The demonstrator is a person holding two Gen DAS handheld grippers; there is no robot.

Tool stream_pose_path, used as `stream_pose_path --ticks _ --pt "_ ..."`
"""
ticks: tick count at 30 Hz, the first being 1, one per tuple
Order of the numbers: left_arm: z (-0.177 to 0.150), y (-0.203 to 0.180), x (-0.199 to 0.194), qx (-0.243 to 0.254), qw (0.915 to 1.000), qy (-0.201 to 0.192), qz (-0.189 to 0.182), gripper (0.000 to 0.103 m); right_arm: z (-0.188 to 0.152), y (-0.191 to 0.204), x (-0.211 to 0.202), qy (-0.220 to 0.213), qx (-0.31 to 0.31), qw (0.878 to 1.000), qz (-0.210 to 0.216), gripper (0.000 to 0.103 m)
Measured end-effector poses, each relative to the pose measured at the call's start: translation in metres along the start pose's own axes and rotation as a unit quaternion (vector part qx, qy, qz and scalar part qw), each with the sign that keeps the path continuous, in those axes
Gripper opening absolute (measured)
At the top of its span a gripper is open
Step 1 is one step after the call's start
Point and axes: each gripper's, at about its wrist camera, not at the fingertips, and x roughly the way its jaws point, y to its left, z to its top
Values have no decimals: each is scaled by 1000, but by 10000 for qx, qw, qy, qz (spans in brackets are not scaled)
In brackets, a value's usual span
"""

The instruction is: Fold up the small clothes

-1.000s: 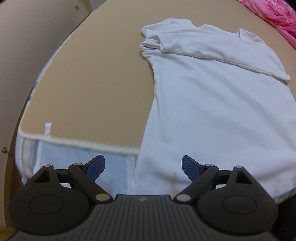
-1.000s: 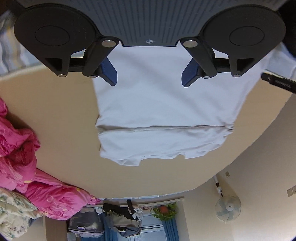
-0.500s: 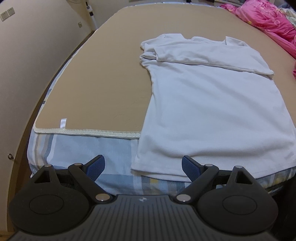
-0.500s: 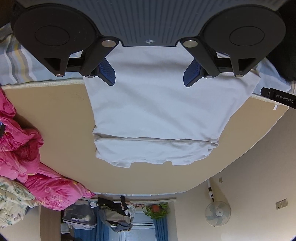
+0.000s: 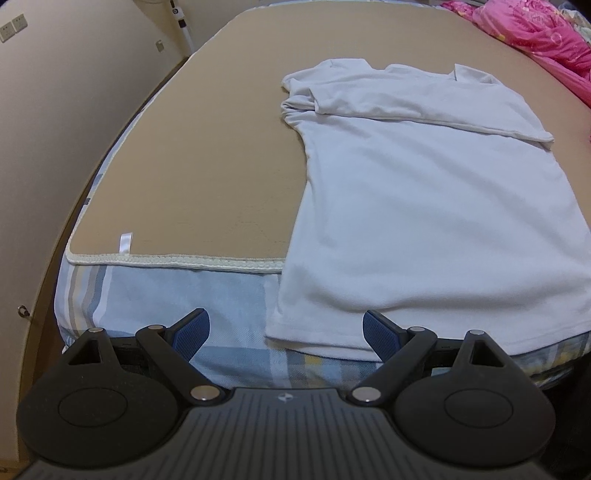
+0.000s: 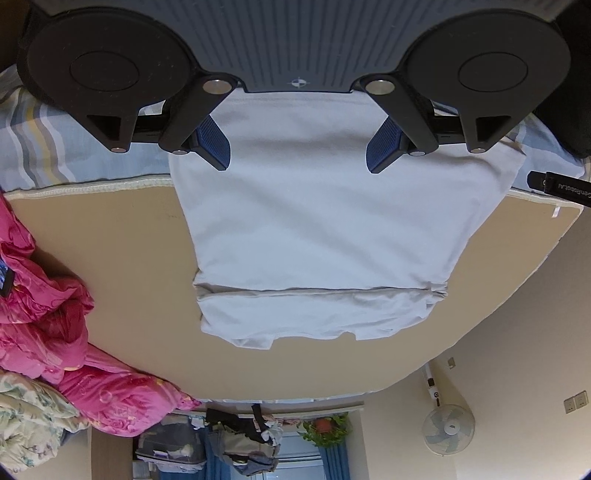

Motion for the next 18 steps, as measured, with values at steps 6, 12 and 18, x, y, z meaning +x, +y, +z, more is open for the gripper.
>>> stream_pose_path --ticks 6,12,18 --pt "11 20 33 -131 9998 160 -63 93 5 -38 21 158 212 9995 -177 87" --pt "25 32 89 -215 9965 715 -366 93 9 -103 65 752 1169 9901 -206 87" --pt "36 34 137 -300 9905 1170 -662 97 8 -135 111 1407 1606 9769 -35 87"
